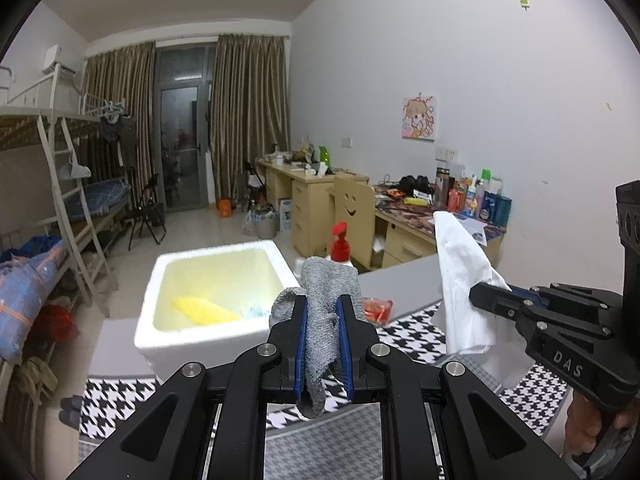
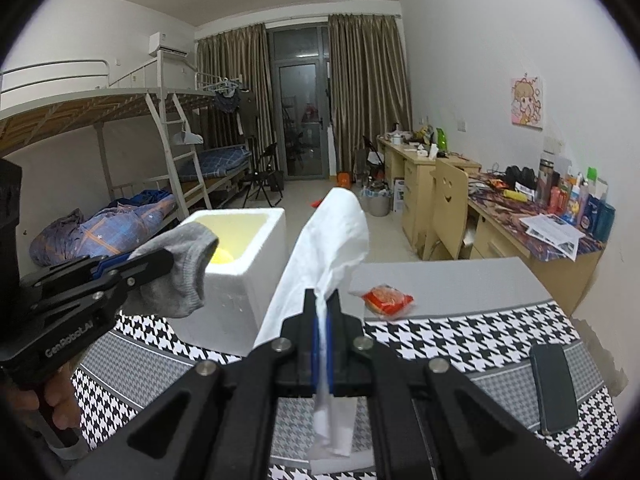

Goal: Organize soft objects
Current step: 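Carry the sock over the foam box with the left tool while the right tool carries the tissue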

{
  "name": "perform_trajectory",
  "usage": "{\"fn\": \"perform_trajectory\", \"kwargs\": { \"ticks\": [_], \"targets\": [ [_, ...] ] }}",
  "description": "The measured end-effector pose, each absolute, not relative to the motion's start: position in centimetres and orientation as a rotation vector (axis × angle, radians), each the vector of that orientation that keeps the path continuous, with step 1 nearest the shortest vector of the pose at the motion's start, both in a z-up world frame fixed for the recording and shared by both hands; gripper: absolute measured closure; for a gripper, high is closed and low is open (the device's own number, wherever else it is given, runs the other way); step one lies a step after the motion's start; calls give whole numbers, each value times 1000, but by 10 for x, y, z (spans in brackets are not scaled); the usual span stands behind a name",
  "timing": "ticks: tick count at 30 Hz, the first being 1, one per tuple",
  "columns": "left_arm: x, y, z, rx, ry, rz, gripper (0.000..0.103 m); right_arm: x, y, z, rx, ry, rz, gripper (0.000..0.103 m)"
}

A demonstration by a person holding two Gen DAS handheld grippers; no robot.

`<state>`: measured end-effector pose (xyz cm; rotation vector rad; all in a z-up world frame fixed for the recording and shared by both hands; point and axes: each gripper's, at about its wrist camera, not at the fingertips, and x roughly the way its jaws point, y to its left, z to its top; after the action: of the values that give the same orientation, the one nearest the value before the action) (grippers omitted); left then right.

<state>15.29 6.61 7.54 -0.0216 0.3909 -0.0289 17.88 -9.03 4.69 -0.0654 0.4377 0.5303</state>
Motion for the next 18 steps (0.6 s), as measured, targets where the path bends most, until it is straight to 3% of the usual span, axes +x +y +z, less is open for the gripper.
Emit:
{"fn": "perform_trajectory", "kwargs": {
  "ticks": [18],
  "targets": [
    [180,89,93,-45,355,58,88,193,-57,72,-100,403,594,98]
  ]
}}
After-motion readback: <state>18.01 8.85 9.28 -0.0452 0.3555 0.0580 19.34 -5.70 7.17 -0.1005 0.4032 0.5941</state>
